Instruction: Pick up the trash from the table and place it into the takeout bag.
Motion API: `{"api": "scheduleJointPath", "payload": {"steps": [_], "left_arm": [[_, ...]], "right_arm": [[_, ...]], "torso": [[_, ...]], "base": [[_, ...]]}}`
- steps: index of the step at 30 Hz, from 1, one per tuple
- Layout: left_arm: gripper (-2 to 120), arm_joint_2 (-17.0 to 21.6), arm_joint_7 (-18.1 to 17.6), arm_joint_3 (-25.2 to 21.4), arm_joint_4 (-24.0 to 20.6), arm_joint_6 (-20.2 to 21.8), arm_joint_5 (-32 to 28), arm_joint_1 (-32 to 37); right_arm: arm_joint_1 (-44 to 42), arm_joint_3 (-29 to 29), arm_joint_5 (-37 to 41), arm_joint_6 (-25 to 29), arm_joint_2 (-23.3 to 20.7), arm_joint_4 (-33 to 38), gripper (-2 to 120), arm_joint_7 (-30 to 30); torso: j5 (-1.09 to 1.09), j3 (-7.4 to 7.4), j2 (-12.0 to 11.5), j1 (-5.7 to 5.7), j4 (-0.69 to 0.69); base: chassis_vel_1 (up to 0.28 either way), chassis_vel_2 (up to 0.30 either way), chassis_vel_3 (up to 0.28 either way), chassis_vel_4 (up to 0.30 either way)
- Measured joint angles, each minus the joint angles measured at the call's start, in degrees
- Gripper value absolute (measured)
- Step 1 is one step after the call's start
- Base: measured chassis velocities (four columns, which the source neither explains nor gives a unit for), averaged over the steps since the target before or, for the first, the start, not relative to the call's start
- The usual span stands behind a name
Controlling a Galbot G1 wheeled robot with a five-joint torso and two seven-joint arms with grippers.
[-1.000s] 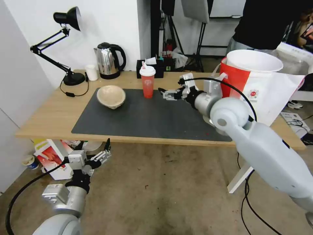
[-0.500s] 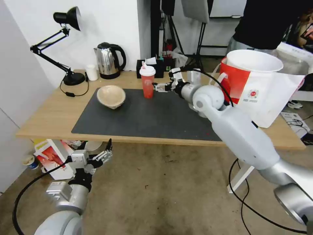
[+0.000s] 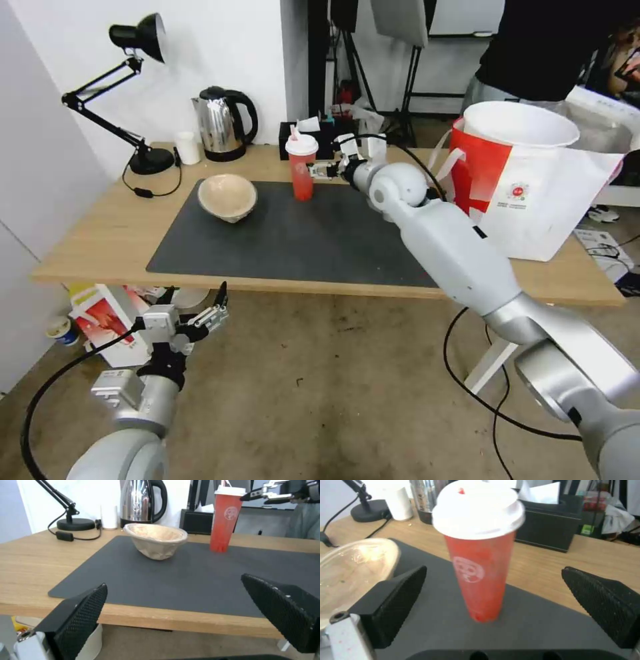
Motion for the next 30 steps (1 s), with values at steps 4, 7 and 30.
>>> {"api": "scheduleJointPath", "payload": {"steps": [4,7,30], "left_arm": [[100,0.0,0.0,0.0,-0.1,0.0,-0.1,0.0],[100,0.1,0.0,-0.1,-0.1,-0.1,-0.3,-0.2],[100,-0.2,0.0,0.2,0.0,-0.4,-0.3,-0.2]], "right_arm": [[0.3,-0.3,-0.7,0.1,1.0,-0.9,100,-0.1],[0.7,-0.8,-0.9,0.1,1.5,-1.4,100,-0.2],[3.4,-0.1,-2.8,1.7,5.8,-10.0,100,-3.7]], "torso": [[0.0,0.0,0.0,0.0,0.0],[0.0,0.0,0.0,0.0,-0.01],[0.0,0.0,0.0,0.0,0.0]], "base": [[0.0,0.0,0.0,0.0],[0.0,0.0,0.0,0.0],[0.0,0.0,0.0,0.0]]}}
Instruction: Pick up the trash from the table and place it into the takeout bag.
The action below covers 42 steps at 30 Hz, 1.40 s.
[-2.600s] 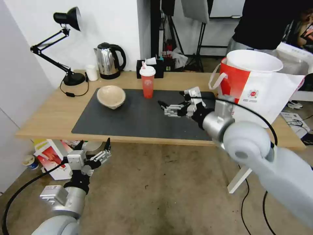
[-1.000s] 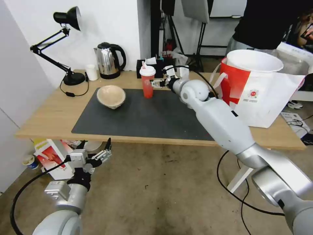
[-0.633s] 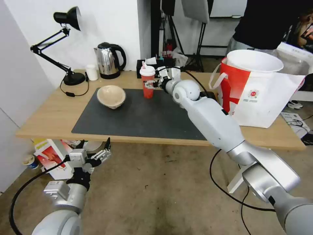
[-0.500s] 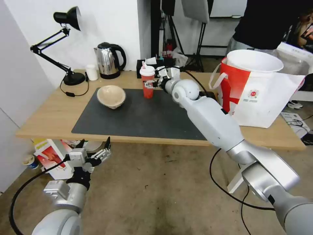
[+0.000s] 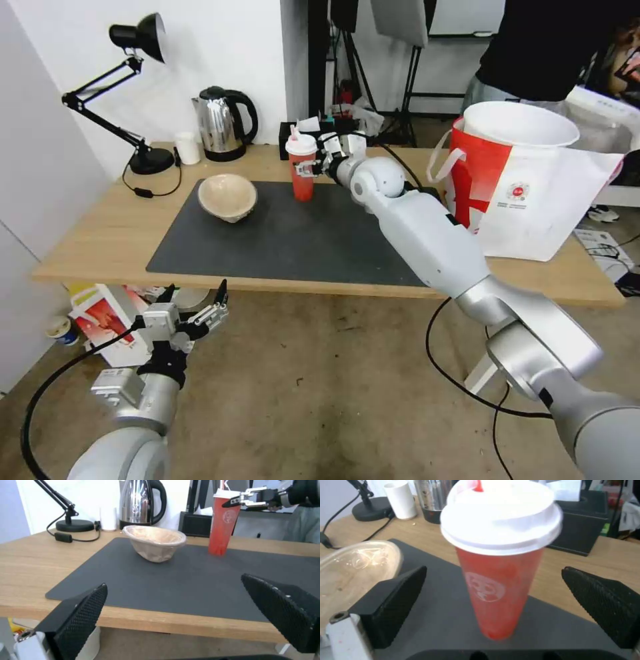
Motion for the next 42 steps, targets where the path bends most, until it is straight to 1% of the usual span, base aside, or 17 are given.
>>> {"api": "scheduleJointPath", "payload": {"steps": [8,15,21,23,24,27,38,42], "left_arm": [[100,0.0,0.0,-0.1,0.1,-0.3,0.0,0.1],[100,0.1,0.0,-0.1,0.2,-0.3,0.0,0.0],[100,0.0,0.1,0.2,0.3,-0.4,0.0,-0.1],[100,0.0,0.1,0.3,0.4,-0.5,0.0,-0.1],[100,0.0,0.1,0.3,0.4,-0.5,0.0,-0.1],[100,-0.1,0.2,0.4,0.5,-0.8,0.1,0.0],[100,0.3,0.2,0.5,0.7,-1.0,-0.1,-0.4],[100,0.6,0.2,0.6,0.8,-1.1,-0.3,-0.5]], "right_arm": [[0.4,0.5,-2.5,1.6,2.3,-3.9,100,-1.7],[1.0,1.2,-4.7,3.1,3.2,-6.7,100,-3.4],[1.5,1.9,-7.5,6.4,4.4,-10.3,100,-5.8],[1.9,2.6,-8.7,8.5,5.5,-13.1,100,-7.3],[1.9,2.6,-8.7,8.5,5.5,-13.1,100,-7.3],[2.2,3.3,-9.5,10.8,6.3,-16.1,100,-9.2],[2.6,3.8,-10.8,11.9,7.9,-18.4,100,-10.2],[2.7,4.4,-11.8,13.1,8.9,-20.2,100,-11.0]], "torso": [[0.0,0.0,0.0,0.0,0.0],[0.0,0.0,0.0,0.0,-0.01],[0.0,0.0,0.0,0.0,-0.01],[0.0,0.0,0.0,0.0,0.0],[0.0,0.0,0.0,0.0,0.0],[0.0,0.0,0.0,0.0,-0.01],[0.0,0.0,0.0,0.0,0.0],[0.0,0.0,0.0,0.0,0.0]], "base": [[0.0,0.0,0.0,0.0],[0.0,0.0,0.0,0.0],[0.0,0.0,0.0,0.0],[0.0,0.0,0.0,0.0],[0.0,0.0,0.0,0.0],[0.0,0.0,0.0,0.0],[0.0,0.0,0.0,0.0],[0.0,0.0,0.0,0.0]]}}
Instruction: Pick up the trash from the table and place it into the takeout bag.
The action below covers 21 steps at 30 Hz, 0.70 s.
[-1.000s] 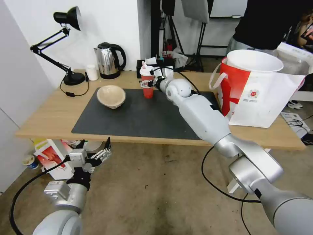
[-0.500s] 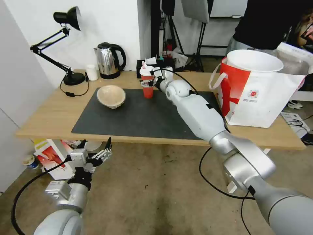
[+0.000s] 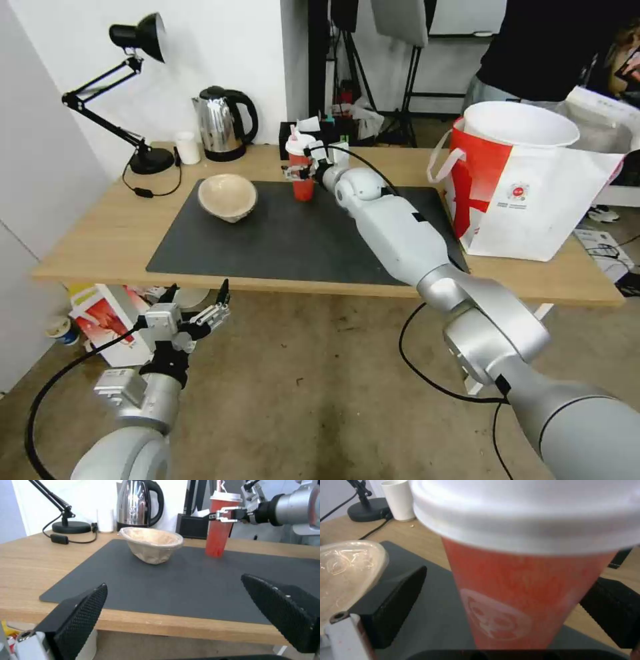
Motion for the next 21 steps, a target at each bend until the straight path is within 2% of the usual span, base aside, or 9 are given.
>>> {"api": "scheduleJointPath", "payload": {"steps": [10,12,13,17,19,21], "left_arm": [[100,0.2,0.0,0.1,0.2,-0.2,-0.2,-0.2],[100,0.2,0.0,0.2,0.2,-0.2,-0.2,-0.2],[100,0.2,0.0,0.3,0.2,-0.2,-0.2,-0.2],[100,0.2,0.0,0.4,0.2,-0.2,-0.1,-0.2],[100,0.1,0.0,0.5,0.4,-0.3,-0.1,-0.3],[100,0.1,0.0,0.5,0.4,-0.3,-0.1,-0.3]], "right_arm": [[0.0,0.2,-0.3,1.2,0.0,-0.7,97,-0.9],[0.0,0.2,-0.3,1.5,-0.1,-0.7,91,-1.0],[-0.2,0.1,-0.3,1.7,-0.3,-0.5,83,-1.0],[-0.5,0.0,-0.3,1.9,-0.9,0.1,73,-1.0],[-0.5,0.0,-0.1,2.0,-1.4,0.6,61,-1.0],[-0.6,0.0,-0.1,2.0,-1.6,0.8,58,-1.0]], "torso": [[0.0,0.0,0.0,0.0,0.0],[0.0,0.0,0.0,0.0,0.0],[0.0,0.0,0.0,-0.01,0.0],[0.0,0.0,0.0,0.0,-0.01],[0.0,0.0,0.0,0.0,0.0],[0.0,0.0,0.0,0.0,0.0]], "base": [[0.0,0.0,0.0,0.0],[0.0,0.0,0.0,0.0],[0.0,0.0,0.0,0.0],[0.0,0.0,0.0,0.0],[0.0,0.0,0.0,0.0],[0.0,0.0,0.0,0.0]]}}
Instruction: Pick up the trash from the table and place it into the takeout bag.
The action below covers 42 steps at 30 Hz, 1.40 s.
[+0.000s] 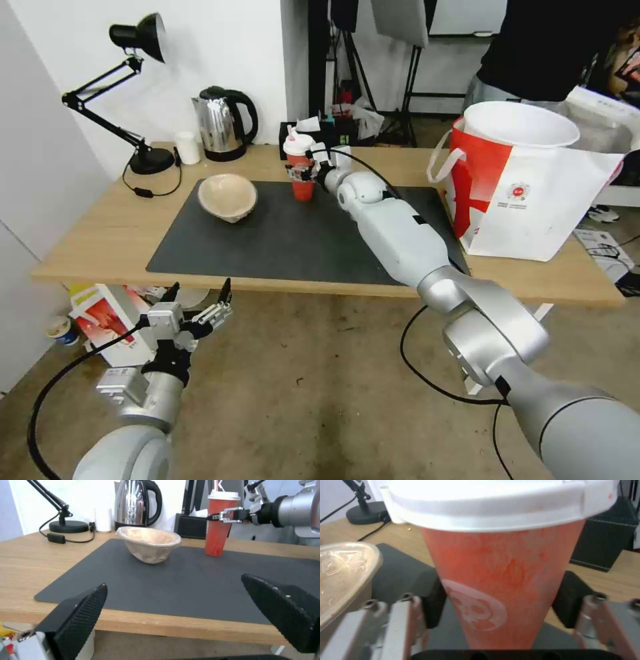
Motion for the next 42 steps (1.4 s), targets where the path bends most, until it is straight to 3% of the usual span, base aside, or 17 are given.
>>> {"api": "scheduleJointPath", "payload": {"steps": [10,16,21,23,25,28,29,33,42], "left_arm": [[100,-0.1,0.0,0.0,0.3,-0.1,0.1,-0.1],[100,-0.2,-0.1,-0.2,0.2,-0.1,0.1,-0.2],[100,-0.3,-0.2,-0.3,0.0,-0.1,0.1,-0.2],[100,-0.4,-0.1,-0.3,-0.2,-0.1,0.2,0.0],[100,-0.4,-0.1,-0.3,-0.3,-0.1,0.3,0.1],[100,-0.6,-0.1,-0.2,-0.7,-0.1,0.3,0.3],[100,-0.6,-0.1,-0.2,-0.7,-0.1,0.3,0.3],[100,-0.5,-0.1,-0.1,-1.2,-0.1,0.4,0.6],[100,-0.2,-0.1,-0.3,-1.7,-0.2,0.3,1.2]], "right_arm": [[-1.5,-0.7,1.6,-0.2,-3.3,6.1,32,0.4],[-2.7,-1.4,5.4,-2.8,-8.8,17.5,18,2.8],[-3.7,-2.0,11.9,-8.0,-16.3,31.4,7,9.3],[-4.4,-2.0,15.5,-10.9,-20.7,39.6,6,12.5],[-4.6,-2.0,16.6,-11.6,-22.3,42.3,6,13.5],[-5.0,-0.7,23.2,-14.5,-29.0,51.8,6,17.5],[-5.0,-0.7,23.2,-14.5,-29.0,51.8,6,17.5],[-4.4,1.3,29.3,-16.8,-35.9,59.9,6,22.3],[-1.5,3.3,34.4,-18.6,-43.9,64.4,6,26.6]], "torso": [[0.01,0.0,0.0,0.0,0.0],[0.01,0.0,0.0,0.0,0.01],[0.01,-0.01,0.0,0.0,0.0],[0.03,-0.01,0.0,-0.01,-0.01],[0.01,-0.01,0.0,-0.01,0.0],[0.03,0.0,0.0,-0.01,-0.01],[0.03,0.0,0.0,-0.01,-0.01],[0.02,-0.01,0.0,-0.01,-0.02],[0.01,0.0,0.0,-0.01,0.0]], "base": [[0.0,0.0,0.0,0.0],[0.0,0.0,0.0,0.0],[0.0,0.0,0.0,0.0],[0.0,0.0,0.0,0.0],[0.0,0.0,0.0,0.0],[0.0,0.0,0.0,0.0],[0.0,0.0,0.0,0.0],[0.0,0.0,0.0,0.0],[0.0,0.0,0.0,0.0]]}}
